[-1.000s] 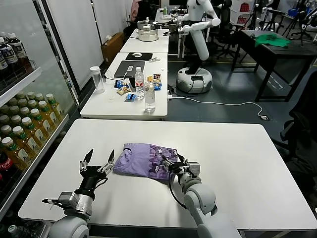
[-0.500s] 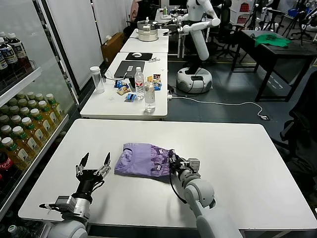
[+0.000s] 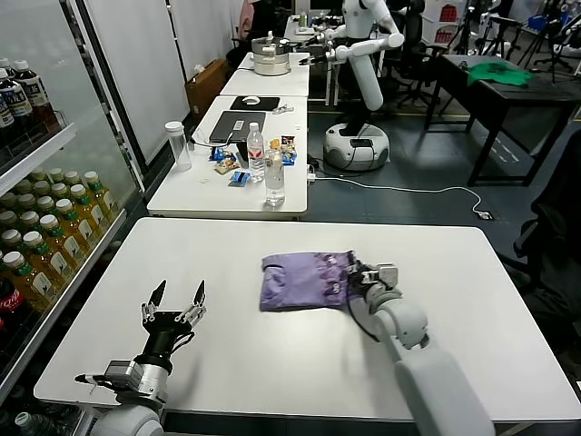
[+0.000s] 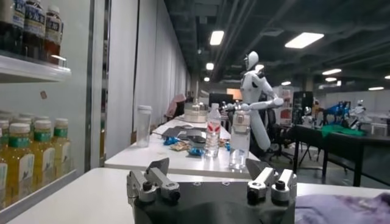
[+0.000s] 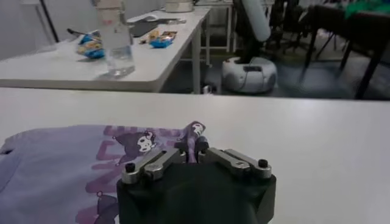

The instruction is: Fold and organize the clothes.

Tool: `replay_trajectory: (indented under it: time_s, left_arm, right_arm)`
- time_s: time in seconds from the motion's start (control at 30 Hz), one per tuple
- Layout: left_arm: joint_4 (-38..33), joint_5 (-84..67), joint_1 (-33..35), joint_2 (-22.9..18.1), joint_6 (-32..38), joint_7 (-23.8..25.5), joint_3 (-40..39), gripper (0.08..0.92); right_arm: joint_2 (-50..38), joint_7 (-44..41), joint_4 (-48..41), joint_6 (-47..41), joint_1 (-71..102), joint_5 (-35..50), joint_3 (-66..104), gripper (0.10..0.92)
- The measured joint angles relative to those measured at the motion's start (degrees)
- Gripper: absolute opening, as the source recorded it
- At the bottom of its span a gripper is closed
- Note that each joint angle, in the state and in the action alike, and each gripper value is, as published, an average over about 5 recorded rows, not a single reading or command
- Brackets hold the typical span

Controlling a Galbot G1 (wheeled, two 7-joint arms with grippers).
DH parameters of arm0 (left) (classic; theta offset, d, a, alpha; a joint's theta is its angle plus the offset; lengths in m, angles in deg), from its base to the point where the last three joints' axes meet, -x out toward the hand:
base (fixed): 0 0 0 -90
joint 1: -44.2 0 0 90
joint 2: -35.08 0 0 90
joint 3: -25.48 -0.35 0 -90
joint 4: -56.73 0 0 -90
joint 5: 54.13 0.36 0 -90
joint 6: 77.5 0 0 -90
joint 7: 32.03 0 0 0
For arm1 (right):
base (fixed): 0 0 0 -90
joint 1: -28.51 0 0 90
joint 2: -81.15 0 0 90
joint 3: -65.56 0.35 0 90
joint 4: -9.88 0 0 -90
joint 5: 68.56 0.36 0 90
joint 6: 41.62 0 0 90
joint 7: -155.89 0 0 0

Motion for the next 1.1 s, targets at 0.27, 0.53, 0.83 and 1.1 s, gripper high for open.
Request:
replay_trajectory:
  time_s: [0.27, 0.53, 0.83, 1.1]
  left_arm:
    - [-0.14, 1.01, 0.25, -0.67, 0.04, 0.22, -0.78, 0.823]
    - [-1.14, 2.25, 1.47, -1.28, 0.38, 0.68, -1.30, 0.823]
    - [-3.14, 2.29, 3.12, -0.91, 0.33, 1.48, -0.82, 0.823]
    - [-4.93, 2.05, 4.58, 0.48, 0.07, 3.21, -0.72, 0.823]
  right_arm:
    - [-3.39, -2.57, 2.20, 3.15, 1.92, -5.16, 3.17, 0.364]
    - [-3.86, -3.93, 13.16, 8.60, 12.43, -7.99, 10.00, 0.580]
    - [-1.44, -6.46, 26.52, 13.46, 27.69, -11.23, 17.69, 0.807]
    - [0.97, -8.37, 31.40, 17.07, 35.87, -16.12, 20.26, 0.823]
